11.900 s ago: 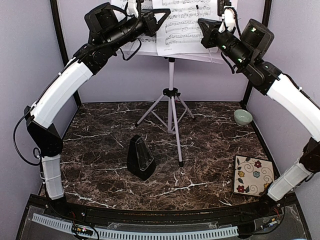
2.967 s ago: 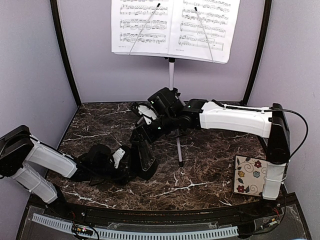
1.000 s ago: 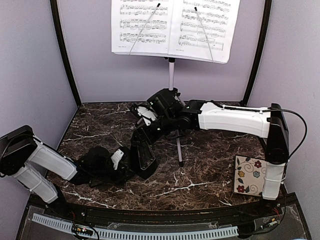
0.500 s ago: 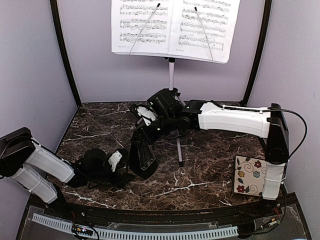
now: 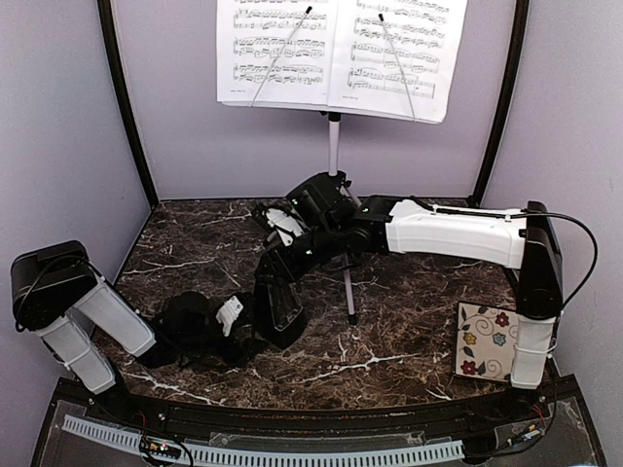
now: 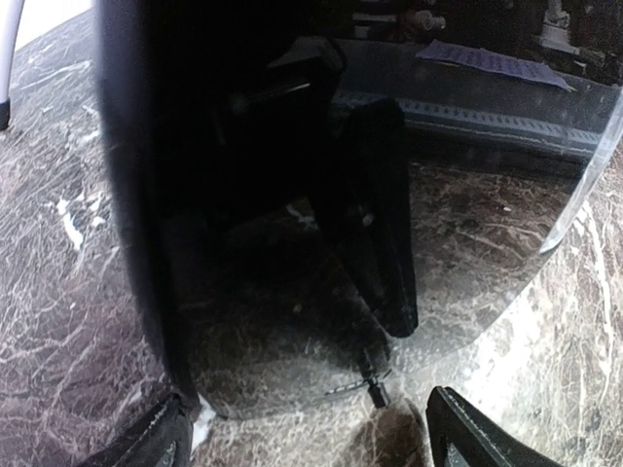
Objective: Set up the instrument practice props
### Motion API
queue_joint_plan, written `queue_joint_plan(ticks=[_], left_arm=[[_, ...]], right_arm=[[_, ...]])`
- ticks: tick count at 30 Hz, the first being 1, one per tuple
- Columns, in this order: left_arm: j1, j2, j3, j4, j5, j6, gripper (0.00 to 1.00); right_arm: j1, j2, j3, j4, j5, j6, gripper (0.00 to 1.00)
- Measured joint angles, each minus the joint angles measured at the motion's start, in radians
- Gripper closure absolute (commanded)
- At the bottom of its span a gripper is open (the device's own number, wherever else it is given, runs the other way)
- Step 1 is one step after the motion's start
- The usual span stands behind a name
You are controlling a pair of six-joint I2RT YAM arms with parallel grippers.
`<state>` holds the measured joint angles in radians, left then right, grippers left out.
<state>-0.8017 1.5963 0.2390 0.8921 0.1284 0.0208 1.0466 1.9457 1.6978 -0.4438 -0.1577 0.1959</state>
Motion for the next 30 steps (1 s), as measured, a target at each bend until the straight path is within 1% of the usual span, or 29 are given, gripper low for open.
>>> queue_joint_plan(ticks=[4,9,19,24,26,29,30], left_arm=[[0.000,0.020,0.002,0.032,0.012,0.014,0.19],[0.013,0.033,0.002,0.050,0.025,0.025,0.30],[0.033,0.036,0.008,0.049,0.040,0.047,0.39],[0.036,0.037,0.014,0.045,0.047,0.049,0.41],[0.038,0.038,0.018,0.040,0.047,0.049,0.39],[0.040,0.040,0.026,0.038,0.052,0.056,0.25],[0.040,0.040,0.028,0.037,0.055,0.061,0.22]], right_arm=[[0.000,0.000,-0.004,0.002,-0.004,0.000,0.38],[0.000,0.000,-0.006,0.003,-0.007,-0.001,0.40],[0.000,-0.001,-0.023,0.024,-0.021,-0.002,0.47],[0.000,-0.001,-0.025,0.035,-0.021,-0.013,0.50],[0.000,-0.003,-0.029,0.038,-0.018,-0.017,0.49],[0.000,-0.003,-0.029,0.040,-0.013,-0.019,0.38],[0.000,-0.003,-0.029,0.040,-0.010,-0.017,0.33]])
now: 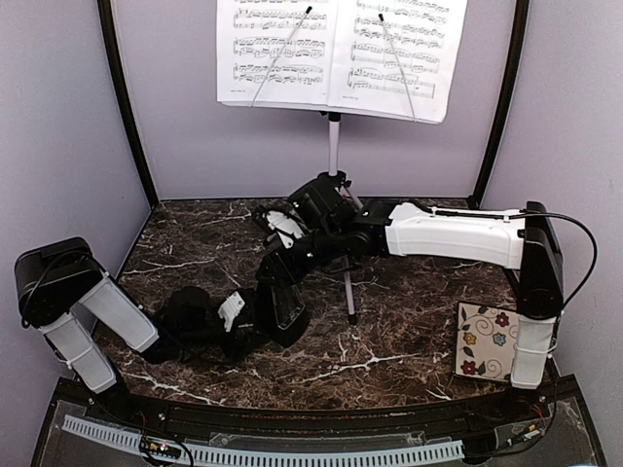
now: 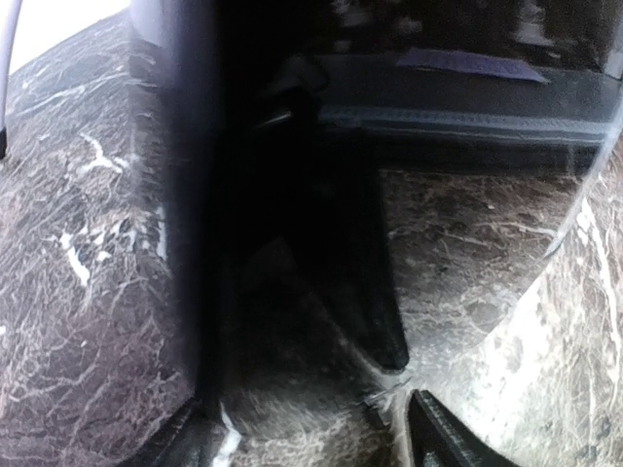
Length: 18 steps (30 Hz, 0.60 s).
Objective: Set up the instrument practice props
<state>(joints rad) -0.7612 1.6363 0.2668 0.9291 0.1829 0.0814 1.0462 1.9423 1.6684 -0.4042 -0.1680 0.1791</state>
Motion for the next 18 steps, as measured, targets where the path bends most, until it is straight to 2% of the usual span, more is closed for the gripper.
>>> queue_joint_plan(ticks=[5,10,14,18], left_arm=[[0.000,-0.050,0.004,-0.035,0.018,-0.003,0.17],[0.000,-0.228,-0.005,-0.123,0.006,-0.019,0.18],[0.000,-0.355,-0.020,-0.201,-0.020,-0.057,0.22],[0.000,-0.427,-0.028,-0.293,-0.055,-0.111,0.27]], right_arm=[[0.000,0.000,-0.007,-0.012,0.011,0.011,0.13],[0.000,-0.015,-0.007,0.003,0.035,0.012,0.04],[-0.008,-0.066,-0.010,0.030,0.042,0.016,0.05],[-0.035,-0.185,-0.090,0.088,0.040,0.025,0.20]])
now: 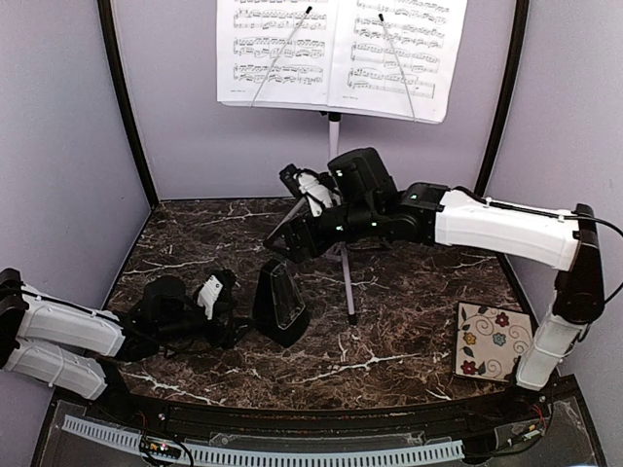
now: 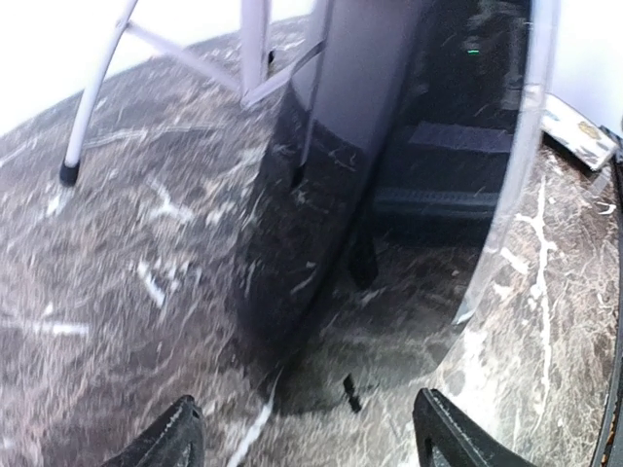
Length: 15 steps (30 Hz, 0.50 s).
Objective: Set up the instrument practice props
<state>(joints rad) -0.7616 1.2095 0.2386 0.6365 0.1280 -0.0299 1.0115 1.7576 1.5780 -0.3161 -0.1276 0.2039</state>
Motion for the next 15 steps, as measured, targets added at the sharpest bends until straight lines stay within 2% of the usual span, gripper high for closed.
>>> queue_joint_plan(ticks=[4,9,15], left_arm=[[0.000,-0.032,0.001,-0.105,-0.036,-0.084,0.38],[0.000,-0.080,0.000,-0.211,-0.088,-0.211,0.52],[0.000,-0.094,-0.002,-0.274,-0.109,-0.330,0.59]], right_arm=[[-0.059,-0.145,-0.160,0.031,0.006,0.017,0.44],[-0.103,-0.213,-0.319,0.026,0.038,0.005,0.67],[-0.072,-0.135,-0.368,0.040,0.129,-0.059,0.78]])
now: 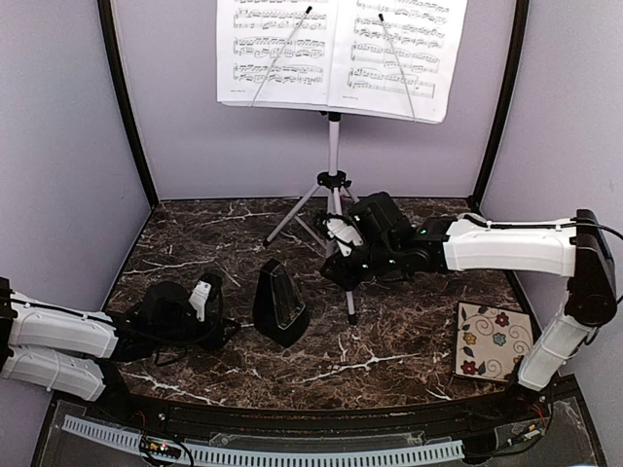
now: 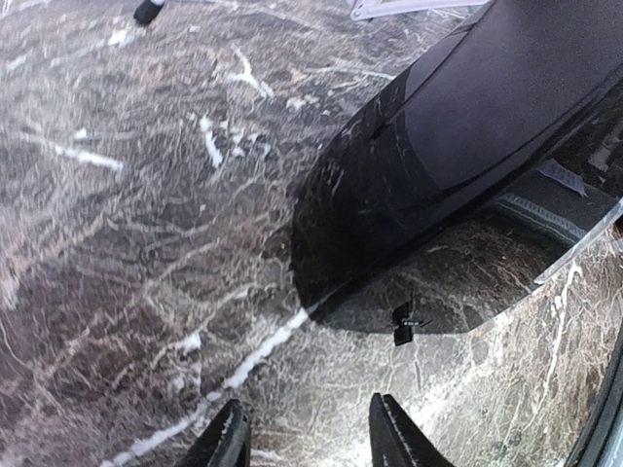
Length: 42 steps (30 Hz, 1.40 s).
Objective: Set up the instrument practice props
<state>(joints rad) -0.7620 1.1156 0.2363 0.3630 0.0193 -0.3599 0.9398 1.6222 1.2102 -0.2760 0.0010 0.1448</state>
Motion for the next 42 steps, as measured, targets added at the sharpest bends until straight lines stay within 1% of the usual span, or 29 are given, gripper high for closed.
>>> queue_joint_plan(ticks=[5,11,16,18,23,29,30,33,36,39,41,42], left_arm=[[0.000,0.030,0.001,-0.019,0.009,-0.072,0.63],[0.000,0.092,0.018,-0.021,0.018,-0.112,0.65],[0.000,0.188,0.079,-0.010,0.029,-0.117,0.66],[0.000,0.224,0.099,0.008,0.033,-0.117,0.69],[0.015,0.335,0.159,0.062,0.054,-0.118,0.70],[0.093,0.459,0.248,0.111,0.105,-0.118,0.73],[0.107,0.484,0.275,0.114,0.114,-0.115,0.75],[0.137,0.555,0.370,0.132,0.140,-0.098,0.75],[0.166,0.591,0.452,0.146,0.169,-0.081,0.69],[0.196,0.577,0.468,0.143,0.181,-0.070,0.55],[0.219,0.541,0.462,0.120,0.175,-0.059,0.44],[0.228,0.506,0.453,0.100,0.165,-0.055,0.40]], right_arm=[[0.019,0.113,0.014,0.049,0.060,-0.050,0.82],[0.023,0.221,0.033,0.105,0.069,-0.092,0.83],[0.023,0.244,0.020,0.186,0.040,-0.108,0.83],[0.023,0.246,0.005,0.222,0.015,-0.109,0.83],[0.029,0.273,-0.019,0.283,-0.048,-0.109,0.84],[0.042,0.287,-0.033,0.307,-0.069,-0.098,0.83],[0.042,0.287,-0.036,0.308,-0.071,-0.093,0.82],[0.050,0.287,-0.058,0.331,-0.080,-0.076,0.81],[0.063,0.286,-0.089,0.341,-0.088,-0.060,0.80],[0.078,0.286,-0.103,0.344,-0.096,-0.050,0.78],[0.087,0.286,-0.105,0.348,-0.101,-0.043,0.78],[0.092,0.286,-0.106,0.354,-0.105,-0.039,0.78]])
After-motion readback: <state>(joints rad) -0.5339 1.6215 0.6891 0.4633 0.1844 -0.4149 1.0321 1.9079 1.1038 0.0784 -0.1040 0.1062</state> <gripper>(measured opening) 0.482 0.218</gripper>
